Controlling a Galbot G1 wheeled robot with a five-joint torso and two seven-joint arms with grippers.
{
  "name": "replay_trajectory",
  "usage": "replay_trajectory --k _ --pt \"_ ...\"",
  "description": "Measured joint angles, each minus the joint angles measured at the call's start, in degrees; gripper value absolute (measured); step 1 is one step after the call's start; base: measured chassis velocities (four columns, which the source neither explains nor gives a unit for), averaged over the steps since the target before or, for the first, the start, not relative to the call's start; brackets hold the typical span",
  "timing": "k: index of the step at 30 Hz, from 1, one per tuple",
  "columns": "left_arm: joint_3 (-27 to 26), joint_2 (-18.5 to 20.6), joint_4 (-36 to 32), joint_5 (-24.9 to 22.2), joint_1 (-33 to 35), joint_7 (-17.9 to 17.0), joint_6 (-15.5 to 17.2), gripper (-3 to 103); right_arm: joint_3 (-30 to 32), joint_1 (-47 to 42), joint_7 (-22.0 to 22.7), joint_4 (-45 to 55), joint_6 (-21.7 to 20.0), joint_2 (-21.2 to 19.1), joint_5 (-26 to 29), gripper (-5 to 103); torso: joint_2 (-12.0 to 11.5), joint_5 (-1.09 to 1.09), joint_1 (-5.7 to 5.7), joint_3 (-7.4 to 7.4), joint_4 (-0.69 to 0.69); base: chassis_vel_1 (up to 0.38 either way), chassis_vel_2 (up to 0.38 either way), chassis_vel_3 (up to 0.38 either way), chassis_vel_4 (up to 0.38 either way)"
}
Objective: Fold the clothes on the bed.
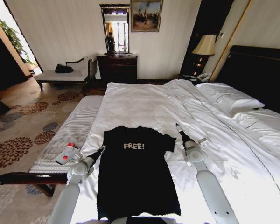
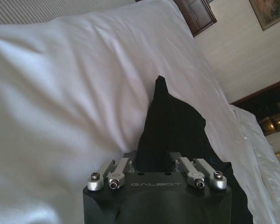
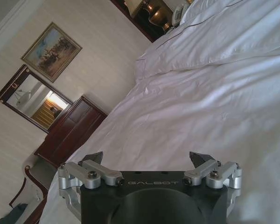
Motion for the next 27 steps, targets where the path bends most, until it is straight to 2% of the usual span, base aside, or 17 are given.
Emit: replay_trajectory --k 1,4,8,14,19,23,27 --pt "-0.1 0.1 0.0 0.1 0.0 0.1 -0.2 30 0.0 0.0 0.1 0.0 0.0 0.0 0.0 100 0.0 0.0 0.0 0.0 0.0 0.0 0.0 0.0 0.0" --pt "-0.2 0.3 0.1 0.2 0.0 0.3 -0.4 24 0.0 -0.1 0.2 0.0 -0.1 0.1 0.0 100 0.0 0.0 0.0 0.0 0.0 0.0 0.0 0.0 0.0" --pt "-0.7 0.7 -0.1 0.3 0.0 0.3 -1.0 3 -0.1 -0.1 0.4 0.0 -0.2 0.5 -0.2 100 0.0 -0.01 0.0 0.0 0.0 0.0 0.0 0.0 0.0" --pt "-2.1 2.0 -0.3 0.5 -0.9 0.5 -1.8 1 -0.1 -0.4 0.5 0.1 -0.2 0.7 -0.2 100 0.0 -0.01 0.0 0.0 0.01 0.0 0.0 0.0 0.0" --pt "-3.4 5.3 1.4 0.5 -4.0 0.6 -2.4 1 -0.2 -0.6 0.7 0.4 -0.3 0.7 -0.2 100 0.0 0.0 0.0 0.0 0.01 0.0 0.0 0.0 0.0" --pt "-2.9 7.3 3.7 1.0 -6.6 0.4 -2.4 1 -0.2 -0.6 0.8 0.7 -0.4 0.8 -0.2 100 0.0 0.0 0.0 0.0 0.0 0.0 0.0 0.0 0.0" --pt "-2.1 7.7 5.6 2.5 -8.0 0.5 -2.2 1 -0.2 -0.7 0.9 0.9 -0.4 0.9 -0.2 100 0.0 -0.01 0.0 0.0 0.0 0.0 0.0 0.0 0.0"
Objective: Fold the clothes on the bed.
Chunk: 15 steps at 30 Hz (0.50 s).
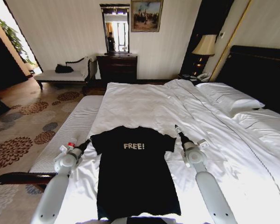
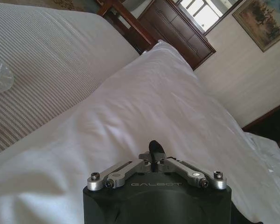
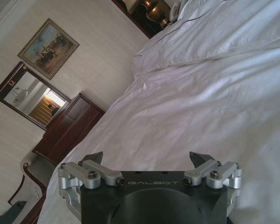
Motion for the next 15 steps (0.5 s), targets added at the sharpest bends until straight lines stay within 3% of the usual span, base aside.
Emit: replay_trajectory --k 15 --pt "-0.5 -0.2 3.4 1.9 -1.7 0.2 0.0 1 0.3 -0.5 0.0 0.0 -0.1 -0.3 0.0 100 0.0 0.01 0.0 0.0 -0.01 0.0 0.0 0.0 0.0"
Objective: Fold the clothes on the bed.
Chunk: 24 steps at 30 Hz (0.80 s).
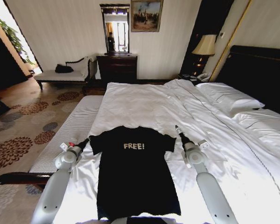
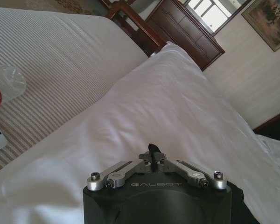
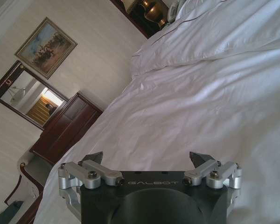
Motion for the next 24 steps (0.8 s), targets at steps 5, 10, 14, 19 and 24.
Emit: replay_trajectory --k 5,10,14,19,24 --pt "-0.5 -0.2 1.1 0.9 0.3 0.0 -0.3 1 -0.1 0.1 0.0 -0.1 0.0 0.1 0.0 100 0.0 0.0 0.0 0.0 0.01 0.0 0.0 0.0 0.0" --pt "-0.8 -0.4 2.0 1.1 0.3 0.0 -0.5 1 0.0 0.0 0.0 -0.1 0.0 0.0 -0.1 100 0.0 0.0 0.0 0.0 0.0 0.0 0.0 0.0 0.0" --pt "-1.1 -0.5 3.2 1.9 0.5 0.1 -1.3 1 0.1 0.0 0.0 -0.2 0.0 -0.2 -0.1 100 0.0 0.0 0.0 0.0 0.01 0.0 0.0 0.0 0.0" --pt "-1.1 -0.9 3.6 3.1 0.5 0.1 -2.2 1 0.1 -0.1 0.0 -0.2 0.0 0.0 -0.1 100 0.0 -0.01 0.0 -0.01 0.0 0.0 0.0 0.0 0.0" --pt "-1.3 -1.1 3.7 3.3 0.6 -0.1 -2.6 1 0.0 -0.1 0.0 -0.3 0.0 -0.1 -0.2 100 0.0 0.0 0.0 0.0 0.0 0.0 0.0 0.0 0.0"
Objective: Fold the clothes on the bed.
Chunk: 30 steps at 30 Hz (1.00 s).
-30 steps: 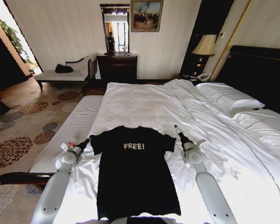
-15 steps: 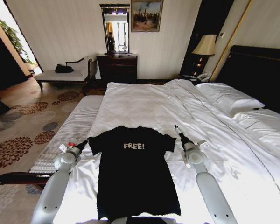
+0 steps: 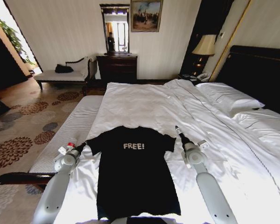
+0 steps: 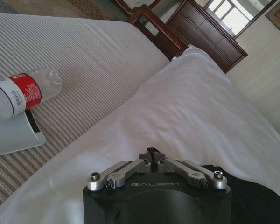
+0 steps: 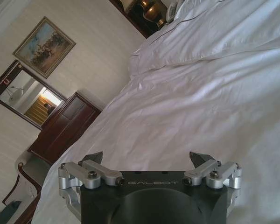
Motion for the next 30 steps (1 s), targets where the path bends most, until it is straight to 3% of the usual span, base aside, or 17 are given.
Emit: replay_trajectory --k 4,10,16,18,22,24,27,29,30 --pt "-0.5 0.0 0.0 0.1 0.4 -0.9 -0.3 -2 0.1 0.0 0.0 0.0 0.0 -0.1 0.0 100 0.0 -0.01 0.0 0.0 0.0 0.0 0.0 0.0 0.0" --pt "-2.9 -0.1 -2.0 0.2 2.3 -2.3 -0.8 24 0.1 0.0 0.2 -0.1 0.0 -0.1 0.3 100 0.0 0.0 0.0 0.0 0.01 0.0 0.0 0.0 0.0" --pt "-6.6 -1.0 -5.7 -0.1 4.8 -3.4 -1.3 40 -0.2 0.2 0.5 -1.0 -0.5 -0.1 2.0 100 0.0 0.0 0.0 0.0 0.02 0.0 0.0 0.0 0.0" --pt "-9.4 -1.6 -10.4 -2.5 6.4 -4.9 -1.2 51 0.6 0.6 1.8 -1.9 -1.8 -0.4 7.3 100 0.0 0.0 0.0 0.0 0.03 0.0 0.0 0.0 0.0" --pt "-11.3 -1.9 -17.3 -4.0 9.3 -5.7 -0.7 67 1.5 0.7 2.5 -3.3 -2.2 -0.7 9.6 100 0.0 -0.01 0.0 0.0 -0.04 0.0 0.0 0.0 0.0" --pt "-12.7 -1.5 -24.0 -2.9 13.1 -3.9 -0.7 73 1.7 1.4 2.5 -4.7 -2.6 -0.9 10.9 100 0.0 0.01 0.0 0.0 0.04 0.0 0.0 0.0 0.0" --pt "-13.3 -0.8 -28.2 -1.4 15.2 -1.3 -0.9 84 1.9 1.8 2.5 -5.8 -3.1 -1.1 12.1 100 0.0 0.01 0.0 0.0 0.04 0.0 0.0 0.0 0.0" --pt "-14.7 -0.3 -34.7 -0.1 17.7 0.9 -0.9 94 1.6 3.1 1.5 -8.4 -4.3 -1.3 13.2 100 0.0 0.0 -0.01 0.0 0.01 0.0 0.0 0.0 0.0" --pt "-15.1 -0.3 -36.6 -0.1 18.2 1.0 -0.8 94 1.4 3.5 0.9 -9.4 -4.6 -1.4 13.3 100 0.0 0.0 -0.01 0.0 0.02 0.0 0.0 0.0 0.0"
